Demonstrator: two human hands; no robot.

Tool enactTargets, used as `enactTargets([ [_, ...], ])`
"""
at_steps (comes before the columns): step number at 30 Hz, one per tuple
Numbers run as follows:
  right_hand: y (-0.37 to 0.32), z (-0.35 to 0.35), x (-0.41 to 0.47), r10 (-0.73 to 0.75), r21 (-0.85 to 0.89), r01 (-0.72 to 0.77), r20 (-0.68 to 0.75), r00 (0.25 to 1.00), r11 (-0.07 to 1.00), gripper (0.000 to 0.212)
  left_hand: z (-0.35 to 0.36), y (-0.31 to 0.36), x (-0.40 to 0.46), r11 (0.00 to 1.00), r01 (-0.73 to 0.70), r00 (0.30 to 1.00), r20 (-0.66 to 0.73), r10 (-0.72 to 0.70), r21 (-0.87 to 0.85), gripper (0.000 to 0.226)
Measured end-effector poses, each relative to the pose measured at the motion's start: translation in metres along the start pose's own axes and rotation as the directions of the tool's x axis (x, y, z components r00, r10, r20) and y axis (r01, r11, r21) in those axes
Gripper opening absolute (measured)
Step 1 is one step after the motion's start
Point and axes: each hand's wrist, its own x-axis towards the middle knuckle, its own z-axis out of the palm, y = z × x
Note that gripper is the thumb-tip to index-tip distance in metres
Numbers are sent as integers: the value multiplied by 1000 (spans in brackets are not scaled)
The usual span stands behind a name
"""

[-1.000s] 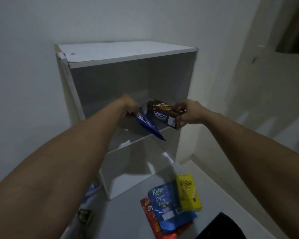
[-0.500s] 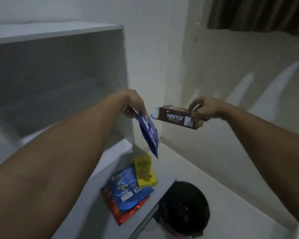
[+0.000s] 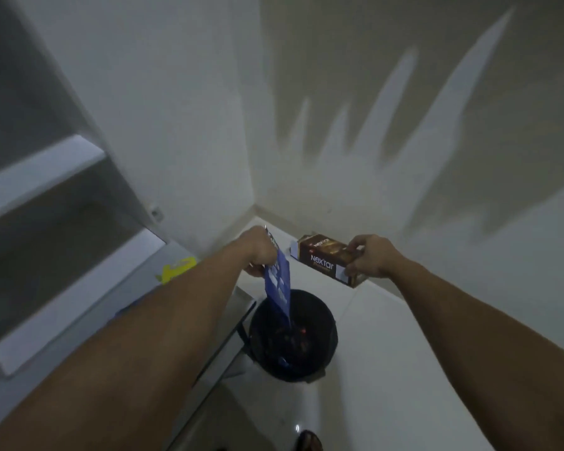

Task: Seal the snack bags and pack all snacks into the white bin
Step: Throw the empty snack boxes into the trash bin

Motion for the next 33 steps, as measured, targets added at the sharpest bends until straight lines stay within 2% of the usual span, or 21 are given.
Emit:
enactTargets([
  [2,23,24,11,45,13,-45,32,998,999,53,28,-10,23,1000,18,1000,-3,-18,1,23],
  [4,43,49,20,80,29,-81,46,996,996,52,55,-20,44,997,14,1000,1,-14,72,22],
  [8,73,101,40,128,8,-129,83,988,992,45,102,-40,80,964,-17,1000,21,11,267,37],
  [11,88,138,54,162,11,-163,97,982,986,35,131,-61,101,942,-41,999,43,28,334,17],
  [13,96,159,64,168,-11,-168,99,981,986,30,148,-75,113,948,-22,999,48,7,318,22],
  [16,104,184,77,179,-12,-179,119,977,984,34,166,-93,129,952,-5,998,64,-15,305,14],
  [18,108,198,85,187,3,-189,138,973,982,36,174,-104,140,947,7,999,47,-23,321,34],
  [20,110,209,90,175,10,-178,155,972,984,37,179,-111,147,947,13,999,40,-28,321,41],
  [25,108,228,92,170,63,-181,154,973,981,55,183,-127,157,968,61,992,95,-86,245,36],
  [29,100,215,86,146,36,-150,100,984,988,54,165,-118,142,981,101,984,126,-123,167,22],
  [33,75,183,79,86,13,-86,49,995,996,47,143,-91,121,993,103,978,176,-110,50,48],
])
